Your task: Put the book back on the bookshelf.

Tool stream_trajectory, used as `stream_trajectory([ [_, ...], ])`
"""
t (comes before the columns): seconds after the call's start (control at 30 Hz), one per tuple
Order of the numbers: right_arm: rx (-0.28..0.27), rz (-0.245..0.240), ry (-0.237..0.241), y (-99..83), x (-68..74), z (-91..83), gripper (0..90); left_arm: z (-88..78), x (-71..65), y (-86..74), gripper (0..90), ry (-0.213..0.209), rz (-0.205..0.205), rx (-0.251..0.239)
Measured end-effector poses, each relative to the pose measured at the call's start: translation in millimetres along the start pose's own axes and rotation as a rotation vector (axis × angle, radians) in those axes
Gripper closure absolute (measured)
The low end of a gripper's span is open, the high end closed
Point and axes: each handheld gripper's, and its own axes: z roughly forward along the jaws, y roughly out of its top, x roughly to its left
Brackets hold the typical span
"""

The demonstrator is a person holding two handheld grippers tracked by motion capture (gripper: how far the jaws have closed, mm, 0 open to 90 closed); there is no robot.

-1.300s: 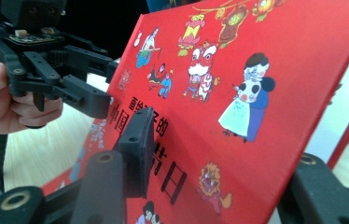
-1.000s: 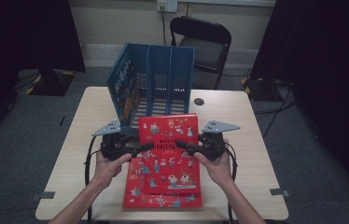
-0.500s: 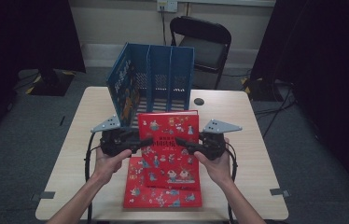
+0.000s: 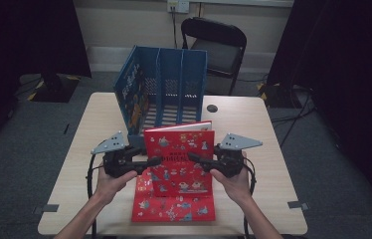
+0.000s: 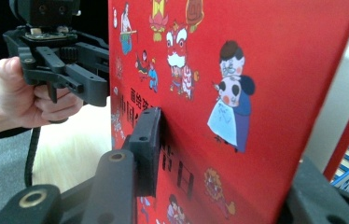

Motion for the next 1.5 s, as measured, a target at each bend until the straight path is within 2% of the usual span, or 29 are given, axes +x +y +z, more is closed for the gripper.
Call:
stream_trajectory([
  [0.23,0.019,-0.023,0.024,-2.3,5.1,-5.6,60.6,3.1,-4.3,-1.9,52.7,-0.032,0.025,0.031],
  [0.33,0.026,-0.034,0.035,-3.1,6.1,-7.1,60.9,6.5,-6.9,-3.3,53.8,-0.029,0.05,0.057],
  [0.6,0.049,-0.046,0.055,-5.7,7.9,-8.4,62.4,19.0,-14.9,-6.5,54.1,-0.006,0.086,0.075],
  [0.67,0.053,-0.05,0.061,-6.0,8.9,-8.6,62.5,22.0,-17.6,-6.9,52.6,-0.011,0.088,0.079],
  [0.9,0.064,-0.061,0.084,-6.9,11.3,-10.6,61.7,25.6,-21.1,-8.1,57.3,-0.03,0.103,0.087],
  [0.97,0.067,-0.072,0.07,-6.6,11.7,-11.4,57.7,24.9,-21.2,-8.9,59.8,-0.039,0.11,0.088],
  [1.03,0.061,-0.078,0.029,-5.8,11.6,-13.9,51.4,24.9,-21.7,-10.5,61.8,-0.021,0.115,0.082],
  [1.3,0.053,-0.065,-0.048,-10.5,8.3,-25.5,38.9,24.6,-24.9,-11.4,67.5,-0.011,0.12,0.089],
  [1.5,0.057,-0.021,-0.104,-21.1,2.0,-33.4,32.4,26.4,-28.4,-11.6,74.2,-0.023,0.119,0.094],
])
